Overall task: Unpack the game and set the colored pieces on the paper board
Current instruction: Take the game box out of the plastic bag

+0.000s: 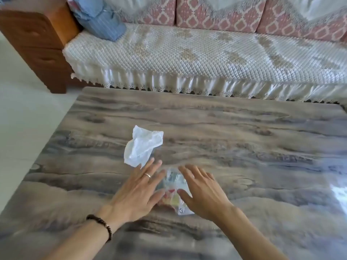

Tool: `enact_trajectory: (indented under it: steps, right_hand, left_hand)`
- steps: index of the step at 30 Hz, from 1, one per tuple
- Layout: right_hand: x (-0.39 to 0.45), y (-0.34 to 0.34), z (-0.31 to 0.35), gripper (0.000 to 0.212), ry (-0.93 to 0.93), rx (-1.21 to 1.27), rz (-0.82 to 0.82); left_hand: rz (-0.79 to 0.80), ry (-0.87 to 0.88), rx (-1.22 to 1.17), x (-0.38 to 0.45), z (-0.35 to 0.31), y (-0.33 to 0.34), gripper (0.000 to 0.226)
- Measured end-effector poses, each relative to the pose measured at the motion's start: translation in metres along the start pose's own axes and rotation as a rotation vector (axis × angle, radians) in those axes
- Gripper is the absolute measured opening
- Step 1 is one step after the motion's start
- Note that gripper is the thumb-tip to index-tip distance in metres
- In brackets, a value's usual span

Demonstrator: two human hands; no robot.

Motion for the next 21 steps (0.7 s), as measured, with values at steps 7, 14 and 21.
enact_trajectory:
  steps: [7,14,21]
  right_hand:
    - [0.013,0.041,-0.019,0.038,-0.017,-0.056,-0.447]
    - [-0.006,0.044,-0.017,0.018,-0.004,-0.043,-0.451]
    - [-0.059,0.034,-0.031,0.008,0.054,0.104,-0.611]
  left_hand:
    - [-0.005,0.113,-0.161,0.035,-0.013,0.057,0.050]
    - [-0.085,0.051,0.009,0.027,-0.012,0.049,0.022]
    - [-0.257,-0.057,0.034,-0.036,-0.004,0.035,0.026]
Point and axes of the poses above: each hand's wrist, its own x-axis towards the middle knuckle, its own y-axis out of the palm, z = x × y, the point moved 10 cm from there along x, towards the middle knuckle, and after that the axes turned 2 degrees about z, right-handed, at the moved point
